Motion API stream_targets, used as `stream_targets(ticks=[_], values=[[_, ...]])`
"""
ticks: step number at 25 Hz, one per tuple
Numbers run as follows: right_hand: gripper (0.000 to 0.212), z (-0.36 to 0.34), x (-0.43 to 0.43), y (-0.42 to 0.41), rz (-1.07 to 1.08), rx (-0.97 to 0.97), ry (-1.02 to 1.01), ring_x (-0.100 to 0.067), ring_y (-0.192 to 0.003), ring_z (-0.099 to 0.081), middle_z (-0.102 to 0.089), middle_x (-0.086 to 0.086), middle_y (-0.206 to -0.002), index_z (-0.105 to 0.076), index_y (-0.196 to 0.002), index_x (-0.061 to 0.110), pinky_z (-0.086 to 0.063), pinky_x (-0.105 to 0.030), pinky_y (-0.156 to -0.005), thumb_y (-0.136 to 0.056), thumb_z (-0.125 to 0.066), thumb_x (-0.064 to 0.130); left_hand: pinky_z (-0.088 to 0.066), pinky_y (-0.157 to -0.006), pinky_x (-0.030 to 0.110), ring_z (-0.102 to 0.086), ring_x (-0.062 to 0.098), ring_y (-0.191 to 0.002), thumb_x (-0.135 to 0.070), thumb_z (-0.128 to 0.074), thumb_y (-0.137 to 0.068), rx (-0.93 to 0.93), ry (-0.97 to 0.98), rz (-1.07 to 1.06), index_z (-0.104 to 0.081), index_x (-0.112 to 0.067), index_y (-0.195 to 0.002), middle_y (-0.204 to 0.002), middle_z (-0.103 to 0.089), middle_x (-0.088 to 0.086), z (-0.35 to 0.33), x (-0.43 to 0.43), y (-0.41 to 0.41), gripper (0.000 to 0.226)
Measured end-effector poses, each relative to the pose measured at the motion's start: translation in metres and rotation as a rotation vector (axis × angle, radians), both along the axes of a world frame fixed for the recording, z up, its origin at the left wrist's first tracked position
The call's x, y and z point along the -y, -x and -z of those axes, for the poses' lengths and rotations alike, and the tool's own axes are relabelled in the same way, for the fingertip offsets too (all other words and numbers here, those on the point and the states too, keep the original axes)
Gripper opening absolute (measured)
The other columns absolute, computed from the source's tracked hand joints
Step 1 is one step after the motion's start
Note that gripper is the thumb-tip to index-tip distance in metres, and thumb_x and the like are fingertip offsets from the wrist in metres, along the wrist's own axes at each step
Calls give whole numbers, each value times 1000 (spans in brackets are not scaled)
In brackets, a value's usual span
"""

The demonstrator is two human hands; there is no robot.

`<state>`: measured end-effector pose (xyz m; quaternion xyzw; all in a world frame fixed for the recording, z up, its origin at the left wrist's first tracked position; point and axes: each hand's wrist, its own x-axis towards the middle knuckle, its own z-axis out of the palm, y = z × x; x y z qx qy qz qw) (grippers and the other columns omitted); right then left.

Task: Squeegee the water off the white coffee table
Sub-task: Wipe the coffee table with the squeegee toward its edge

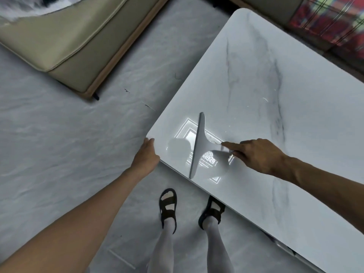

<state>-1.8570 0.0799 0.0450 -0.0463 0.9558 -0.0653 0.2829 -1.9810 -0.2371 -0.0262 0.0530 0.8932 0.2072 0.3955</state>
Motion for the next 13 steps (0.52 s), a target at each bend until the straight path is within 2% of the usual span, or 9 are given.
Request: stream_targets(ticks=[2, 4, 6, 8, 13], values=[[47, -3, -2, -8, 11, -71, 17, -27, -84, -64, -65, 6, -95, -31, -144, 45, -48, -35, -67, -98, -21, 46, -37, -109, 36, -41, 29, -133, -2, -45, -90, -5, 28, -30, -32, -6, -145, -150, -34, 11, -1, -5, 1, 56], [47, 5, 25, 1, 15, -99, 167, -29, -90, -64, -66, 4, -101, -32, -144, 43, -47, -33, -70, -98, -22, 45, -37, -106, 34, -43, 28, -132, -2, -49, -90, -56, 32, -118, -34, -9, -145, -149, -39, 9, -3, -4, 5, 58], [45, 24, 69, 16, -5, -12, 281, -27, -98, -62, -63, 3, -111, -29, -145, 45, -43, -31, -73, -101, -30, 39, -40, -102, 35, -46, 27, -129, 0, -49, -88, -127, 46, -183, -40, -9, -140, -144, -45, 10, -6, 0, 8, 54], [46, 38, 102, 28, -29, 78, 310, -29, -98, -61, -61, 1, -112, -27, -145, 48, -41, -30, -74, -101, -33, 34, -38, -104, 34, -46, 27, -129, 5, -46, -86, -165, 72, -203, -42, -9, -139, -143, -47, 10, -8, 1, 9, 55], [46, 39, 61, -1, 57, 63, 264, -26, -101, -61, -64, 4, -116, -27, -138, 58, -39, -28, -74, -99, -35, 35, -29, -114, 33, -33, 22, -141, 4, -42, -90, -68, 66, -35, -26, -10, -149, -156, -30, 6, -9, -27, -15, 63]])
